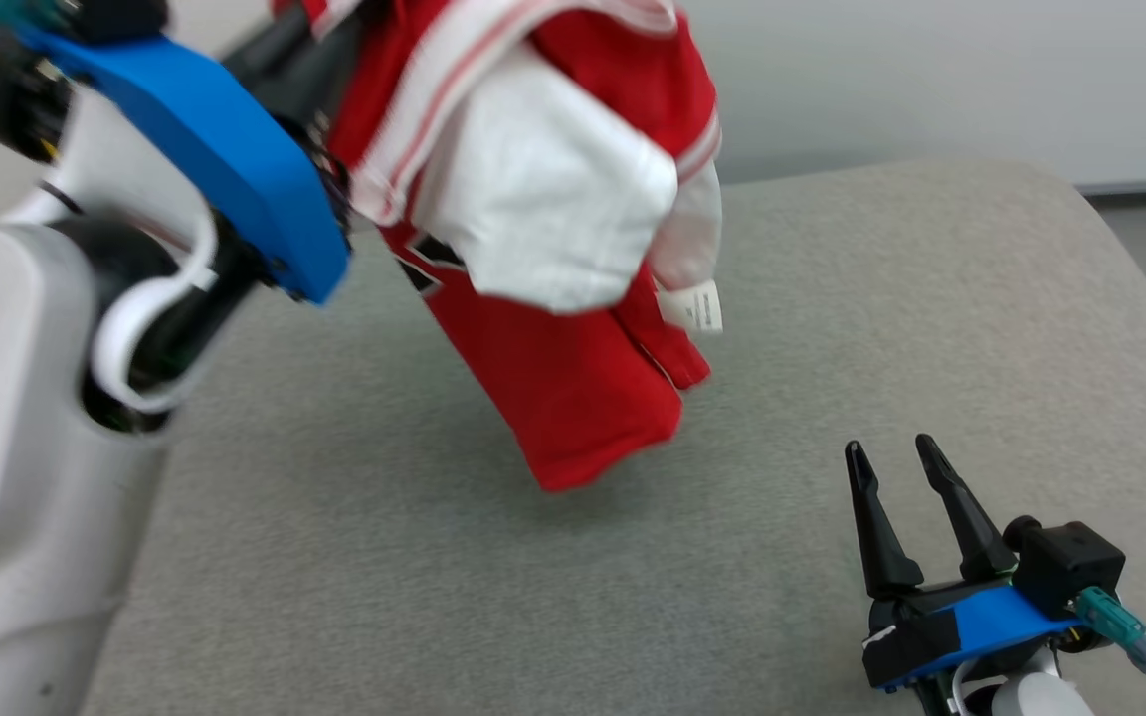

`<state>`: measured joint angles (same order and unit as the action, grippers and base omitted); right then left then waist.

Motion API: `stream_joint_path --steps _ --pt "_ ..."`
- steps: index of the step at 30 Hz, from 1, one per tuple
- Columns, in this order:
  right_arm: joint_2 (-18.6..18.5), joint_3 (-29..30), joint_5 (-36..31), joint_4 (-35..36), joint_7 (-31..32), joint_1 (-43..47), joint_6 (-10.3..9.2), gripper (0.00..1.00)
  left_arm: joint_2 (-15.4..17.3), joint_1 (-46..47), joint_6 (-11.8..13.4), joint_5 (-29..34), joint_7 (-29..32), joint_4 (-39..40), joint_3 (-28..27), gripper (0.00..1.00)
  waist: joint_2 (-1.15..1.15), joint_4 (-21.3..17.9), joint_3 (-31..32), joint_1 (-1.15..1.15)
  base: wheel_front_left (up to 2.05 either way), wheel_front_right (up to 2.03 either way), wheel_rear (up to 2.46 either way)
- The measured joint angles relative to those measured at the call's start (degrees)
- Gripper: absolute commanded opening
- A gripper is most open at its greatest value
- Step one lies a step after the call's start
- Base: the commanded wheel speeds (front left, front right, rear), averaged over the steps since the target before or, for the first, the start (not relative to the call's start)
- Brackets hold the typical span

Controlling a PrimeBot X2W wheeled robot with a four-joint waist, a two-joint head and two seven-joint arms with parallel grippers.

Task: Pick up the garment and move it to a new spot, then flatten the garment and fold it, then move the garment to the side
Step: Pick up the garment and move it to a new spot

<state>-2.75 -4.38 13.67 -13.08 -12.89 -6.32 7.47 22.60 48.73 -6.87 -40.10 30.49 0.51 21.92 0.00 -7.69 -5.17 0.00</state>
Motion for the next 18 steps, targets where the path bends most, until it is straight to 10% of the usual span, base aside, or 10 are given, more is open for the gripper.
stream_joint_path --steps 11,12,15,18 --pt "-0.02 -1.64 1.13 0.44 0.13 -0.46 0.00 1.00 -5.08 -14.28 0.63 4.57 -7.08 -16.90 10.22 0.00 0.00 -7.45 -2.55 0.01 0.00 0.00 0.00" --pt "-0.01 -1.87 1.22 0.48 0.04 -0.64 0.00 1.00 -5.68 -15.22 0.59 5.20 -7.88 -18.85 11.27 0.07 0.00 -7.77 -2.73 0.01 0.00 0.00 0.00" --pt "-0.01 -1.67 1.36 0.40 -0.15 -0.67 0.00 1.00 -8.04 -17.41 0.58 6.87 -11.01 -24.28 13.91 1.00 0.00 -7.86 -2.97 0.01 0.00 0.00 0.00" --pt "-0.04 -0.64 1.22 0.19 -0.23 -0.51 0.00 1.00 -10.46 -18.73 1.30 7.13 -14.07 -28.41 14.43 1.00 0.00 -6.90 -2.79 0.01 0.00 0.00 0.00"
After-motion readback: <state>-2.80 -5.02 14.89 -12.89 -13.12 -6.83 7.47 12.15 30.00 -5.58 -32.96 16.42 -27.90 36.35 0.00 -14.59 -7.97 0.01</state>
